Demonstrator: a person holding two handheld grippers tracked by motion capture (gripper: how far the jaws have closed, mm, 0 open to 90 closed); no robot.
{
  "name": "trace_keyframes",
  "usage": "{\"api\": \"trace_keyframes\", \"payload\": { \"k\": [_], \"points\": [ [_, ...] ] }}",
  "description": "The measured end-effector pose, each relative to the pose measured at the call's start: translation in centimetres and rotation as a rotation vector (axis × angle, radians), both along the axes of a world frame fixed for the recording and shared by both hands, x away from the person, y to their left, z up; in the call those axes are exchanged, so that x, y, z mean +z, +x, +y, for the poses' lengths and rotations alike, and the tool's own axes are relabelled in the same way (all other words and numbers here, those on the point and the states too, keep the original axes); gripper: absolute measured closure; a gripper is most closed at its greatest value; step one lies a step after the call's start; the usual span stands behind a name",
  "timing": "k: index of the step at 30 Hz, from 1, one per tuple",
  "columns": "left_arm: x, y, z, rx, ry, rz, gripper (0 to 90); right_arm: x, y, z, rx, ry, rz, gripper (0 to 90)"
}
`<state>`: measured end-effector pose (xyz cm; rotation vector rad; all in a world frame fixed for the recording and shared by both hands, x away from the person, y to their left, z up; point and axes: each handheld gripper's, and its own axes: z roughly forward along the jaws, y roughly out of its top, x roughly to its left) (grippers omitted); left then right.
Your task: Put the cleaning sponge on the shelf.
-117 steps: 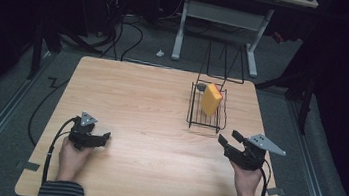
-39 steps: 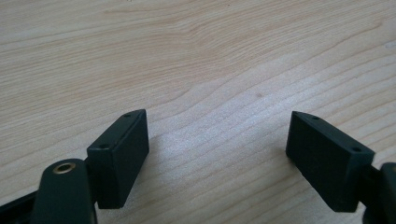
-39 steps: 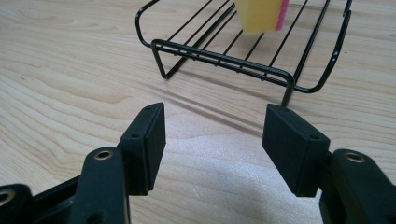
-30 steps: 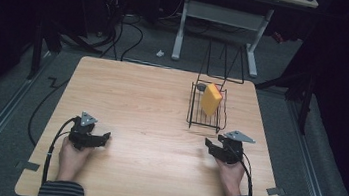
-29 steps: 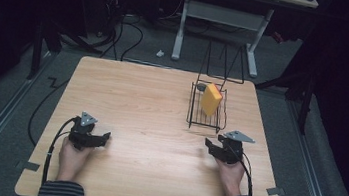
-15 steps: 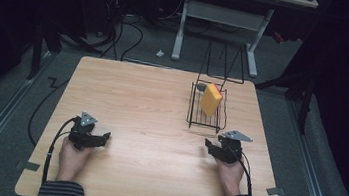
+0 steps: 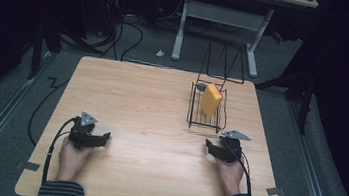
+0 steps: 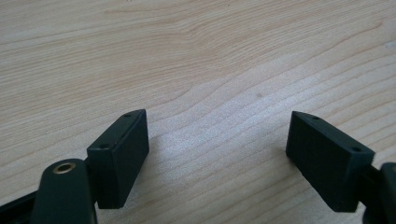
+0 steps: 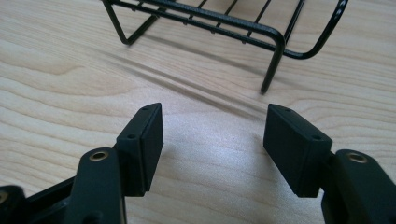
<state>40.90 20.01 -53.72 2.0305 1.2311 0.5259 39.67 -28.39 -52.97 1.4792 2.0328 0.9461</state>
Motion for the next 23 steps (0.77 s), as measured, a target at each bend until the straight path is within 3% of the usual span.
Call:
{"api": "trace_keyframes", "payload": {
  "k": [7,11,23],
  "points": [
    [0.00,0.00,0.00,0.000,0.000,0.000,21.8,-0.09,0.18,0.14,-0.001,-0.018,0.020,36.6],
    [0.00,0.00,0.00,0.000,0.000,0.000,21.8,-0.13,0.13,0.59,0.011,-0.066,0.013,34.8],
    [-0.01,-0.01,0.00,0.000,0.000,-0.001,21.8,-0.13,0.16,0.56,0.005,-0.063,0.017,33.8]
  ]
}}
